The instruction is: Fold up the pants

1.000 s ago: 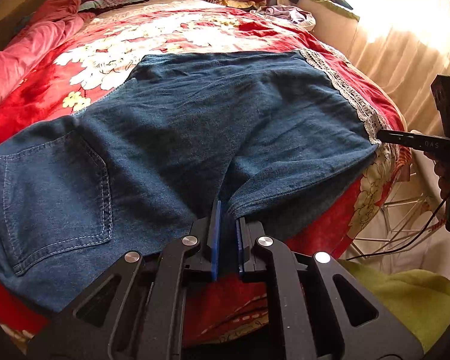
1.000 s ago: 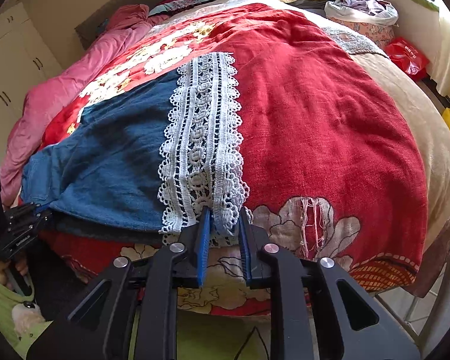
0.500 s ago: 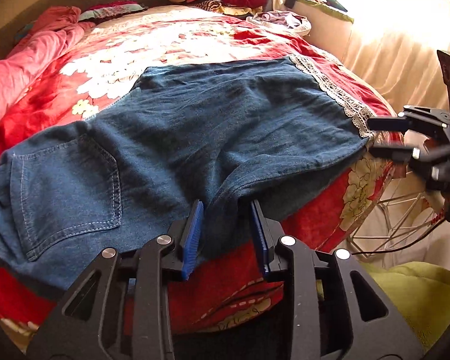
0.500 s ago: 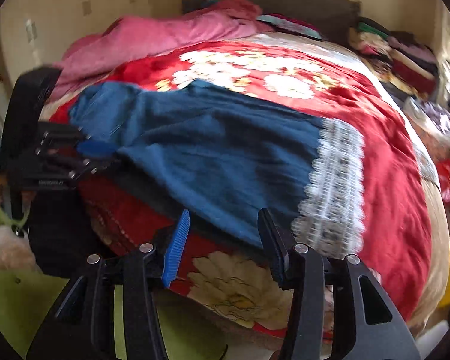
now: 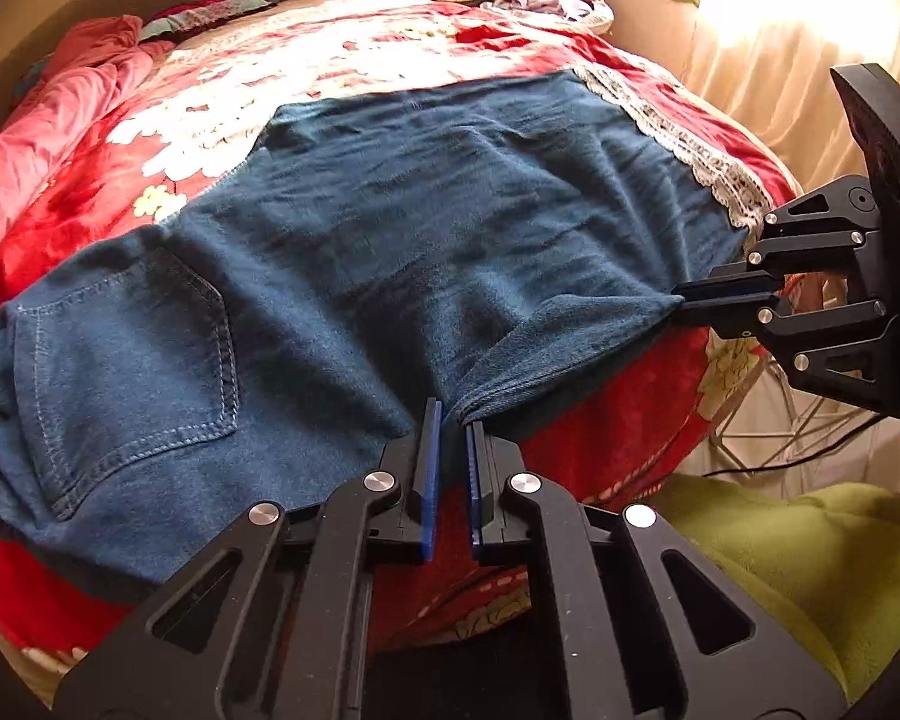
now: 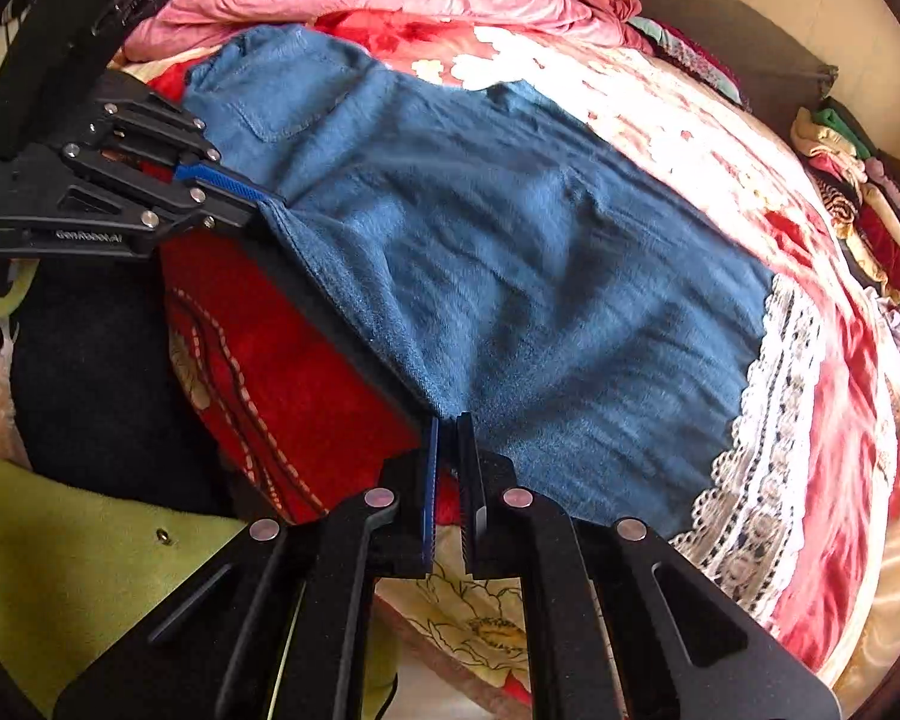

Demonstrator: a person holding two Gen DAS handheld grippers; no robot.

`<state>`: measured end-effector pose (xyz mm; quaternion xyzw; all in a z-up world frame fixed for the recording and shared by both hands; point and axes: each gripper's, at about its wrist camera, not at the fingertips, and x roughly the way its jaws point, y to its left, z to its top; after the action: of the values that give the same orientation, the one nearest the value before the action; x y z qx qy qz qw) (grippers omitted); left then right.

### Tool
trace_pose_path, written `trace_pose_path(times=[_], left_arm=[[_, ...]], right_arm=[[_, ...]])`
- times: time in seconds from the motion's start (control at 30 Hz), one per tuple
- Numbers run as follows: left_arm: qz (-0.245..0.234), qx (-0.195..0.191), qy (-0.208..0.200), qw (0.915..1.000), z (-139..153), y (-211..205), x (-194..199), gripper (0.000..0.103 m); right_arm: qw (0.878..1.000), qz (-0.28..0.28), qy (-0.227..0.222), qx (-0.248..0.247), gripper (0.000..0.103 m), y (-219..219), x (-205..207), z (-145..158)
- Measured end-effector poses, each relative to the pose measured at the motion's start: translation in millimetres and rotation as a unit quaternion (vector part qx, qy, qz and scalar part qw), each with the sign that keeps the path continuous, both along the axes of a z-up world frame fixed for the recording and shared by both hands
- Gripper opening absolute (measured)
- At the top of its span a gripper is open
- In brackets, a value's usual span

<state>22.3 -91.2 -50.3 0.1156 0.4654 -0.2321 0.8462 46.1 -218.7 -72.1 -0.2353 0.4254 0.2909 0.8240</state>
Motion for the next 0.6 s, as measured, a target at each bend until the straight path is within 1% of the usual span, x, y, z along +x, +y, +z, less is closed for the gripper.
trace_pose_path(times=[0.03,0.07,0.13,0.2,0.23,0.27,0.33,0.37,0.4,0.43,0.47,0.5,0.53,0.57,0.6], left_arm=[[-0.002,0.003,0.000,1.0000,-1,-1,-1,0.004],[0.000,-0.003,0.002,1.0000,-1,1,0,0.005],[0.002,-0.010,0.008,0.9999,2,6,-2,0.011],[0.006,-0.020,0.007,0.9998,8,15,-7,0.028],[0.008,-0.029,0.004,0.9996,13,22,-10,0.029],[0.018,-0.041,-0.003,0.9990,20,32,-13,0.030],[0.045,-0.060,-0.016,0.9970,33,53,-16,0.035],[0.071,-0.069,-0.029,0.9947,40,68,-16,0.043],[0.101,-0.072,-0.041,0.9914,46,84,-15,0.050],[0.129,-0.072,-0.048,0.9879,50,96,-13,0.052],[0.165,-0.075,-0.057,0.9818,55,114,-11,0.055],[0.196,-0.082,-0.060,0.9754,57,131,-9,0.062],[0.225,-0.084,-0.058,0.9690,57,144,-6,0.065],[0.262,-0.080,-0.054,0.9602,55,160,-4,0.072],[0.283,-0.081,-0.049,0.9543,53,172,-1,0.074]], right_arm=[[1.000,-0.003,0.003,0.005,0.007,-1,1,-2],[1.000,-0.008,0.009,0.016,0.010,0,2,-2],[0.999,-0.009,0.024,0.034,0.014,-7,4,4],[0.999,-0.007,0.023,0.048,0.019,-15,1,13],[0.998,-0.012,0.017,0.059,0.021,-21,-1,20],[0.997,-0.020,0.011,0.071,0.026,-27,-4,26],[0.994,-0.050,-0.003,0.098,0.030,-44,0,37],[0.992,-0.068,-0.009,0.104,0.030,-51,4,40],[0.990,-0.088,-0.013,0.107,0.031,-57,9,42],[0.988,-0.110,-0.016,0.111,0.031,-63,15,42],[0.984,-0.131,-0.012,0.118,0.031,-70,21,41],[0.981,-0.148,-0.008,0.123,0.031,-75,27,40],[0.978,-0.166,-0.005,0.127,0.031,-80,32,37],[0.975,-0.179,-0.003,0.128,0.031,-83,36,35],[0.974,-0.187,0.000,0.130,0.031,-86,38,33]])
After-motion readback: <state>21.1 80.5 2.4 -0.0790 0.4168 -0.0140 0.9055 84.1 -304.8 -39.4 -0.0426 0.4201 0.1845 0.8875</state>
